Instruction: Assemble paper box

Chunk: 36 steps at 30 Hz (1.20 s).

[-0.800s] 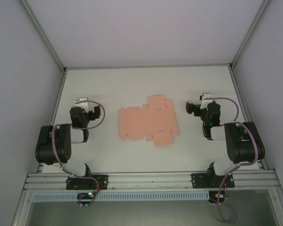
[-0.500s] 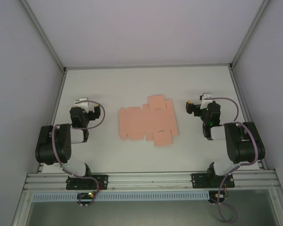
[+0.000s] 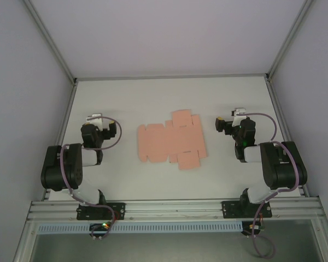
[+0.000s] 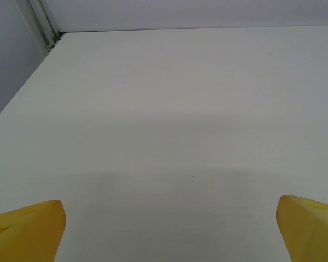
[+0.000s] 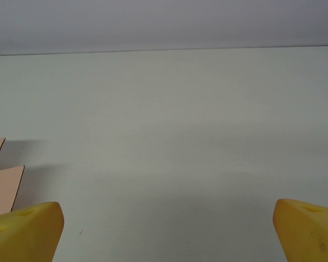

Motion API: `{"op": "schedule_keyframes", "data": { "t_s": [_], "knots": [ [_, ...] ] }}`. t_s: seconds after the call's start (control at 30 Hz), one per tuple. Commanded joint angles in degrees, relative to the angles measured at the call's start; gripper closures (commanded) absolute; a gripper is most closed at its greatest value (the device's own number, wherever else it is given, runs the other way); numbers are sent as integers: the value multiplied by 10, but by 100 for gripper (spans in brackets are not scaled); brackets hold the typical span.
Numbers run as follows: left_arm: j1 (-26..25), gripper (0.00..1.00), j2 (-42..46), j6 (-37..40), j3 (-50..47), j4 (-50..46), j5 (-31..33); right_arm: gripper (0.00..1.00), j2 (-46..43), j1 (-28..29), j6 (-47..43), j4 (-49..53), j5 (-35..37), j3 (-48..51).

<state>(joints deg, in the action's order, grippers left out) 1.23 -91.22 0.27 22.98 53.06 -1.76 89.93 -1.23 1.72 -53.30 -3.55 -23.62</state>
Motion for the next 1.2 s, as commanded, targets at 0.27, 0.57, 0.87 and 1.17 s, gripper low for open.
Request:
{"op": "schedule_keyframes", "data": {
  "t_s": [0.27, 0.57, 0.87, 1.17],
  "knots": [
    [7, 0, 91, -2, 2, -73, 16, 0, -77, 3, 20, 98, 55, -13],
    [-3, 0, 274, -116, 68, -309, 15, 0, -233, 12, 117, 426, 52, -131],
    [-168, 0, 156, -209, 201, -521, -4, 5, -172, 178, 220, 664, 13, -260],
    [-269, 0, -2, -260, 301, -608, -37, 34, 17, 253, 234, 685, -41, -329]
  ]
}}
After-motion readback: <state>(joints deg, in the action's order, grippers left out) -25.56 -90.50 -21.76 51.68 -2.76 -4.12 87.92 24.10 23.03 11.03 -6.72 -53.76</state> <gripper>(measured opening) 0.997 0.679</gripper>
